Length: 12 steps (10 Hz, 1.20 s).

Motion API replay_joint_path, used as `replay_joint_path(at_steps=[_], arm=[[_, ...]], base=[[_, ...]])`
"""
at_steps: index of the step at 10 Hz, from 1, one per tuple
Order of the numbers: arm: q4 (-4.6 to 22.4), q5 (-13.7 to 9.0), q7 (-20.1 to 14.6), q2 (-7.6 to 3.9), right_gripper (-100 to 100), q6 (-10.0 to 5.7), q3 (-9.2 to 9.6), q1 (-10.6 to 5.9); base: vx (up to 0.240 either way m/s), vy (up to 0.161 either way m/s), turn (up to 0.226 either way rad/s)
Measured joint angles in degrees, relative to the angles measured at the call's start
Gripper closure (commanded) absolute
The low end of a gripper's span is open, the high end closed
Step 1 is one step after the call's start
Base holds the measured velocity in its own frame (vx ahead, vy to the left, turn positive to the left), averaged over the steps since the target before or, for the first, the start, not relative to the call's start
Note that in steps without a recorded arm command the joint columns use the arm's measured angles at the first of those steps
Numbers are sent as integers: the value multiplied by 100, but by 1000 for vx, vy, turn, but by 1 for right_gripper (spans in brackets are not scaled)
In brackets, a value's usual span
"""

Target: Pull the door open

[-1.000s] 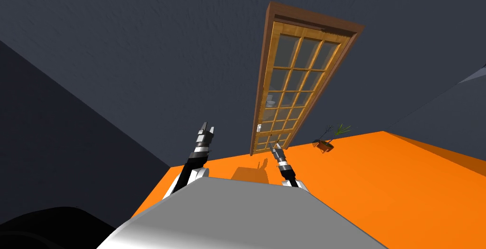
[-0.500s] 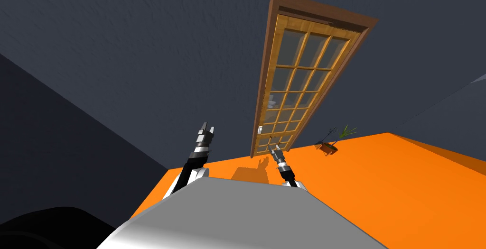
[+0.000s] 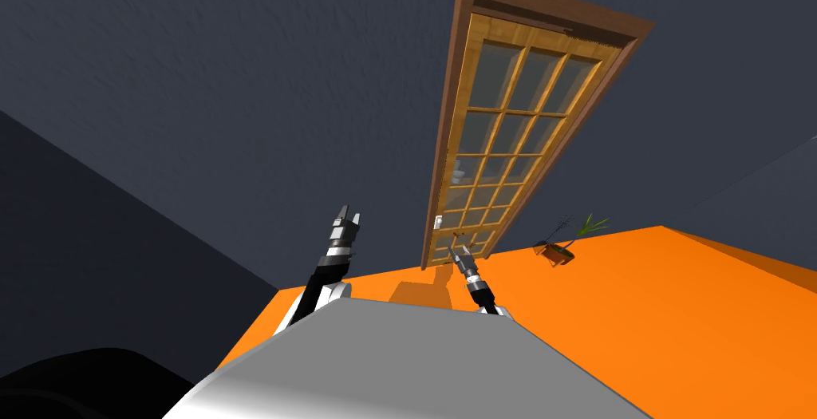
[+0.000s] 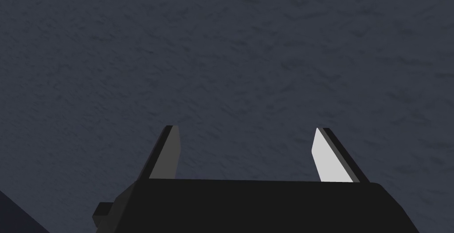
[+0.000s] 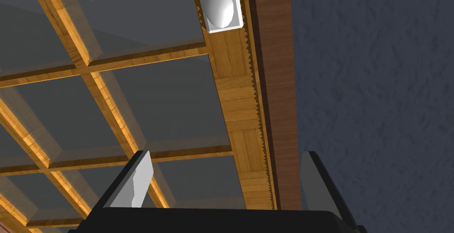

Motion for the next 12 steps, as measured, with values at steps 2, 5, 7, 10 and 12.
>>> replay_joint_path(at_steps=[2, 5, 7, 10, 12], arm=[[258, 63, 180, -17, -100, -44, -21, -116], [629, 170, 470, -43, -100, -124, -50, -240], [887, 241, 659, -65, -100, -182, -71, -334], [1074, 311, 842, -73, -100, -212, -82, -394], [1124, 227, 787, -200, -100, -330, -192, -267]], base=[[96, 0, 13], [119, -13, 11], [123, -10, 10], [104, 30, 86], [167, 127, 137]])
